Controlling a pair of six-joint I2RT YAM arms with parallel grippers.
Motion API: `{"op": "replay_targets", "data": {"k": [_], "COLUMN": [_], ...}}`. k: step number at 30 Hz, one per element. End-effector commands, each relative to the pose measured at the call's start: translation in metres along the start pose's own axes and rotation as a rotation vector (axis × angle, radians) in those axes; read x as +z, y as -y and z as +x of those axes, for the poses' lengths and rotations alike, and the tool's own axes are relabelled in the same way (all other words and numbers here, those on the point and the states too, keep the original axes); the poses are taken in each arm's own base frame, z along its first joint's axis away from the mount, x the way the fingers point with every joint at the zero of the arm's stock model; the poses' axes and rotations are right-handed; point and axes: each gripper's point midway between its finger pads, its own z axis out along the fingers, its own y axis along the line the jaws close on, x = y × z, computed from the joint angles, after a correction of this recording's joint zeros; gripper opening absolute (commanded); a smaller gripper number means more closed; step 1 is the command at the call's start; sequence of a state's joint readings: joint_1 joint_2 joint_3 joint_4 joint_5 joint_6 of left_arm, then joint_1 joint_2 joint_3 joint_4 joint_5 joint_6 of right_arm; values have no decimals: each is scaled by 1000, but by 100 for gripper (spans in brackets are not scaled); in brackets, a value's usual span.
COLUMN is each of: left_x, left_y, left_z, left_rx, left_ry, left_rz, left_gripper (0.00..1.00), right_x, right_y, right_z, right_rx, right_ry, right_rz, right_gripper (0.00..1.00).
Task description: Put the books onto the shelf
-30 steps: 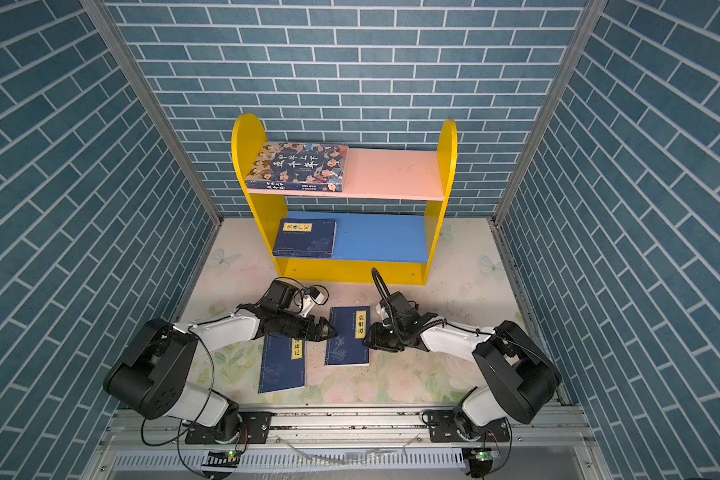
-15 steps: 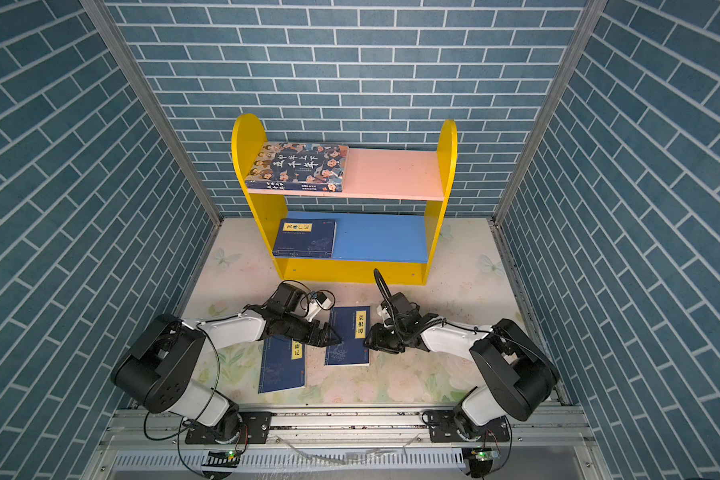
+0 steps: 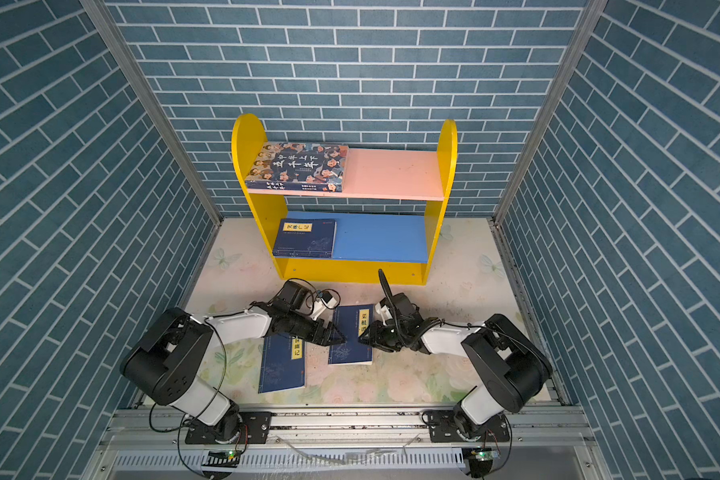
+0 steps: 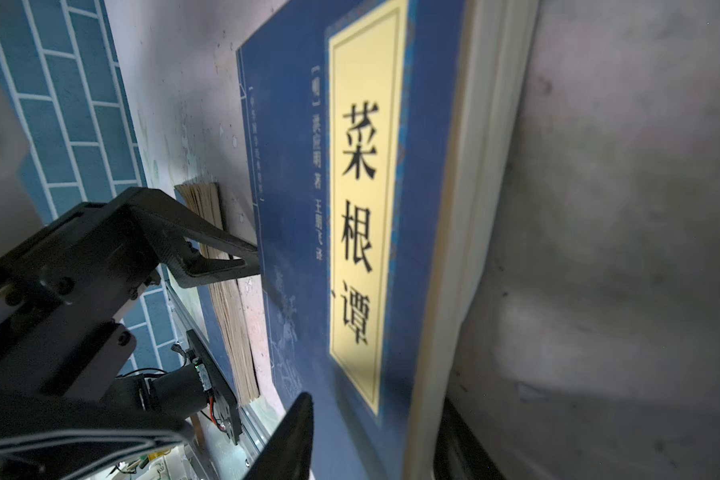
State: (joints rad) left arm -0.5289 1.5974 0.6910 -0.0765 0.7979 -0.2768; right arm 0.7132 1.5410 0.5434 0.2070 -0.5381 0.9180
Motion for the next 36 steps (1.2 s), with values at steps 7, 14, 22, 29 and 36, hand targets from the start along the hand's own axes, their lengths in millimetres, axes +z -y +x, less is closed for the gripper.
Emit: {"op": "replay_targets", "data": {"k": [7,14,22,29,36], "left_x": [2,-8,-40,-78,-88], "left_y": [3,7,6,11,5], "left_z": [14,11,-6,-22,-24], "left_rx": [34,84,86,59,24], "left_ry": [-48,-28,83,191,241], "left_rz": [-9,-27,-46,22,47], "left_gripper": [91,94,95,94,94], "right_x": [-2,-7,-21,-46,-63], "right_y": [3,-2,-19,-45,-68], "right_z": [5,5,5,8,10], "right_rx": [34,8,-62,-166,-237], "right_ry": [22,33,40,35,11], "right_rz": [-22,-42,-94,-177,-249], "right_gripper": [28,7,0,0,0]}}
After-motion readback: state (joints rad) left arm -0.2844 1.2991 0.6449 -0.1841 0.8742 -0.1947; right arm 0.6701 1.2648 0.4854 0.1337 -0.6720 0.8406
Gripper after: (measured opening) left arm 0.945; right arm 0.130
